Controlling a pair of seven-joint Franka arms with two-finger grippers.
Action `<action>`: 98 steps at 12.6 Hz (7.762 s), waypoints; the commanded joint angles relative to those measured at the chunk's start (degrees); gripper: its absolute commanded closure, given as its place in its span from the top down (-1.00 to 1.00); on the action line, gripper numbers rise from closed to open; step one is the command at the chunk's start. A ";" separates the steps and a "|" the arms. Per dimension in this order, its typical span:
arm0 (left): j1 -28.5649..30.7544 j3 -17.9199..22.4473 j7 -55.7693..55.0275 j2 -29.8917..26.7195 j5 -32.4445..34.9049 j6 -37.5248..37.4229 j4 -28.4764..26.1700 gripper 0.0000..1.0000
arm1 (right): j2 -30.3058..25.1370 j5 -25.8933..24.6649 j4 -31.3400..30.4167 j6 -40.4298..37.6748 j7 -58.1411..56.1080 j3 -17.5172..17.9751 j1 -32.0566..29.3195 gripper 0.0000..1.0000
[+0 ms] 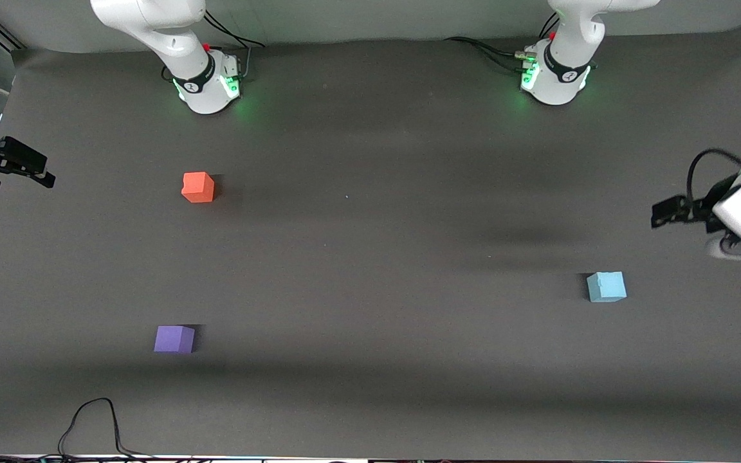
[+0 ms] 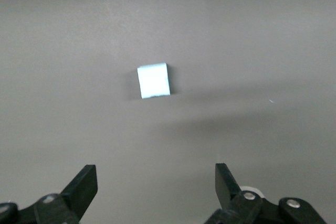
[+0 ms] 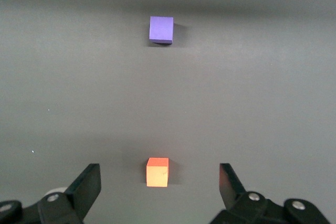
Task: Place blue block between orange and purple blocks
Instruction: 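Move the left gripper toward the light blue cube, then lower the left gripper over the light blue cube and close it, then lift the blue cube with the left gripper toward the table middle, then grasp the blue cube with the right gripper while the left gripper releases, then carry the blue cube with the right gripper past the red cube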
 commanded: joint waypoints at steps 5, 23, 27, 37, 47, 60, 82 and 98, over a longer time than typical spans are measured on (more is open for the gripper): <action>0.92 0.03 1.51 13.49 0.55 20.65 -5.49 1.00 | -0.65 -0.10 -0.49 0.92 1.13 -0.11 0.56 1.00; 1.71 -0.06 1.42 18.90 0.11 23.79 -3.40 -0.16 | 3.39 0.78 4.60 -0.05 1.30 -0.11 0.39 1.00; -1.44 -1.11 -4.53 14.40 -0.24 6.22 4.59 -0.16 | 3.65 0.87 6.10 -2.95 0.69 0.42 0.65 1.00; -38.60 -4.02 -58.13 32.39 -0.42 -2.97 36.31 -0.16 | 9.10 2.89 11.98 -2.69 1.21 -0.11 0.48 1.00; -57.27 -3.40 -68.72 48.14 3.62 15.65 36.52 -0.16 | 10.42 3.41 11.47 -3.30 0.26 -0.11 0.65 1.00; -35.16 -5.95 -50.66 31.13 -7.16 -5.40 34.86 1.00 | 10.42 8.34 12.51 -7.86 7.51 -0.82 -0.58 1.00; 3.12 -5.42 -2.71 -11.00 2.92 -10.26 1.10 1.00 | 24.55 8.43 -15.69 28.65 38.92 -0.37 44.59 1.00; -3.48 -0.50 -3.76 -10.47 0.38 -13.16 3.83 1.00 | 34.60 9.04 -16.93 40.13 37.25 -0.98 46.80 -0.25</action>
